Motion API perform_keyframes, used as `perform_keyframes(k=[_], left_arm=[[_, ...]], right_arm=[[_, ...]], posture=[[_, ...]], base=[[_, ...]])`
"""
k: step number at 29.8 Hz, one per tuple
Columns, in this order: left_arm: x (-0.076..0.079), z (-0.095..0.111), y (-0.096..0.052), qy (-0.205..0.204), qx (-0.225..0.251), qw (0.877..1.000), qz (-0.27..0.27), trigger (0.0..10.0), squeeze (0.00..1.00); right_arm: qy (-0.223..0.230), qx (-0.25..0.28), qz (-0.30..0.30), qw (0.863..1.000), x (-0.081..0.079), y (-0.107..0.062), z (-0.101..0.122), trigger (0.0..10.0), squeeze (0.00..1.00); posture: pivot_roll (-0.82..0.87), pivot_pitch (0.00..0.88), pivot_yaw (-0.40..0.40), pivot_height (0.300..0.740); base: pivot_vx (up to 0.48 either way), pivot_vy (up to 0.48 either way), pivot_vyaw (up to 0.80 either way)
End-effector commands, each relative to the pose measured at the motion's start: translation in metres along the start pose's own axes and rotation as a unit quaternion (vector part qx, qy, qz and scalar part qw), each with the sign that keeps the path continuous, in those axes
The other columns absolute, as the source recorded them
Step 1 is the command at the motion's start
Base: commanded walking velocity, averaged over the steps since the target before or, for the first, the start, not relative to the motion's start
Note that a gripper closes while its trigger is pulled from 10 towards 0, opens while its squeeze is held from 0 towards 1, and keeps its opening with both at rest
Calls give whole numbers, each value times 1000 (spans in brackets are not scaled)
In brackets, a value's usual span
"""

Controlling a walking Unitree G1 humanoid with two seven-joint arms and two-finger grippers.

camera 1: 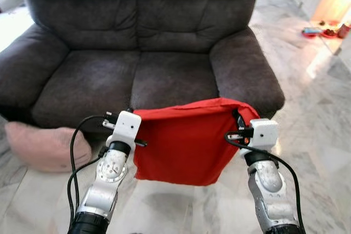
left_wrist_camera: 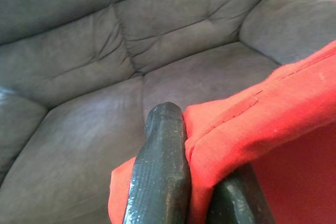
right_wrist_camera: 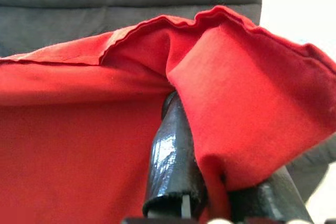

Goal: Move the pillow to the sofa from floor

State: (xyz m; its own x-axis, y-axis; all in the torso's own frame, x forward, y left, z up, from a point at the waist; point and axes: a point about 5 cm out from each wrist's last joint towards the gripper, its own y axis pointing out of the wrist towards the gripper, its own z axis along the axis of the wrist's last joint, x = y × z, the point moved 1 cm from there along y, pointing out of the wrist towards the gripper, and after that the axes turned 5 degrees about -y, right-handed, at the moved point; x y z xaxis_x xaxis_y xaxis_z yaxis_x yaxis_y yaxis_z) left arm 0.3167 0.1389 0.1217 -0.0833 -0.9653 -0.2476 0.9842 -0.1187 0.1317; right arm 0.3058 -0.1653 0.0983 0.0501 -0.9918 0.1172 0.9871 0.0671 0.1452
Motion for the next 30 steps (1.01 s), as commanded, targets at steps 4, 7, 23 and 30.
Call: perform_keyframes(k=[4,7,23,30], left_arm=[[-23,15,3,-7,38,998,54,10000,0],[-24,15,3,-7,38,998,54,10000,0],[-23,15,1,12,42,997,56,10000,0],[-24,16,1,12,42,997,59,10000,0]], right_arm=[[3,23,-43,999,20,3,10,10000,0],[3,23,-43,999,20,3,10,10000,0],[0,34,-38,999,18,4,13,10000,0],[0,31,-40,999,19,4,12,10000,0]], posture=[[-4,101,-16,740],[-4,96,-15,740],[-4,86,-16,740],[-5,92,-17,740]], base=[[0,0,-800],[0,0,-800],[0,-85,-250],[0,-339,0]])
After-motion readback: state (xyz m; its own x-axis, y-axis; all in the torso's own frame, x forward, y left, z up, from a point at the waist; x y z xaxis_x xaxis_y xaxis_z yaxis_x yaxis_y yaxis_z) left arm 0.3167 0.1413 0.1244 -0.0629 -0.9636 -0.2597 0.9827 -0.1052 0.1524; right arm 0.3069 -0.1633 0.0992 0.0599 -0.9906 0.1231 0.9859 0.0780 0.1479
